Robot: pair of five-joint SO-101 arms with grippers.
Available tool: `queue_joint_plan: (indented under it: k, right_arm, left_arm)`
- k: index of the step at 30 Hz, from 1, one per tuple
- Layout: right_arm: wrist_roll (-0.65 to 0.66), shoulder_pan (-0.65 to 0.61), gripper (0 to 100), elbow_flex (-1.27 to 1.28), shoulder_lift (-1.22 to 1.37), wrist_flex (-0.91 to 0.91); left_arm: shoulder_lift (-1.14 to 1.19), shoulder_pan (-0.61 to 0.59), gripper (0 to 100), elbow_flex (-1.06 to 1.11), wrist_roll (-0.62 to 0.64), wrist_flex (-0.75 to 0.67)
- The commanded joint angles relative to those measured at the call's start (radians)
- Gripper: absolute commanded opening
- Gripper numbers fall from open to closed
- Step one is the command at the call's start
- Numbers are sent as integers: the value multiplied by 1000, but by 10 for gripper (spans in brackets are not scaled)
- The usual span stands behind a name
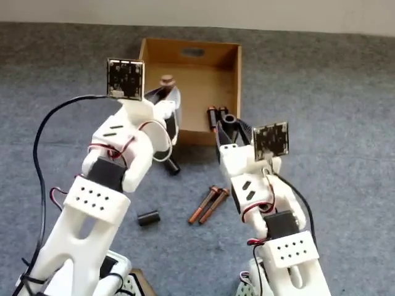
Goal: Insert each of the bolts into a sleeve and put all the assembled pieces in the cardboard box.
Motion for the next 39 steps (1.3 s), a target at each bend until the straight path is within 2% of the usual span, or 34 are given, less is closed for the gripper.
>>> queue_joint_plan:
  k: [1, 6, 12, 21, 39]
  right_arm:
    - [-11, -7, 7, 70, -13, -179]
    - [-9, -1, 7, 140, -15, -351]
    - [-9, -1, 7, 148, -15, -363]
    - [-9, 1, 7, 150, -15, -360]
    - [-9, 1, 7, 150, -16, -360]
  left_arm:
    - [-50, 64, 8, -7, 0, -106]
    - [-62, 139, 8, -7, -5, -290]
    - [-54, 220, 8, -7, -6, -413]
    - [-61, 275, 8, 62, -6, -423]
    - [-53, 278, 8, 73, -8, -425]
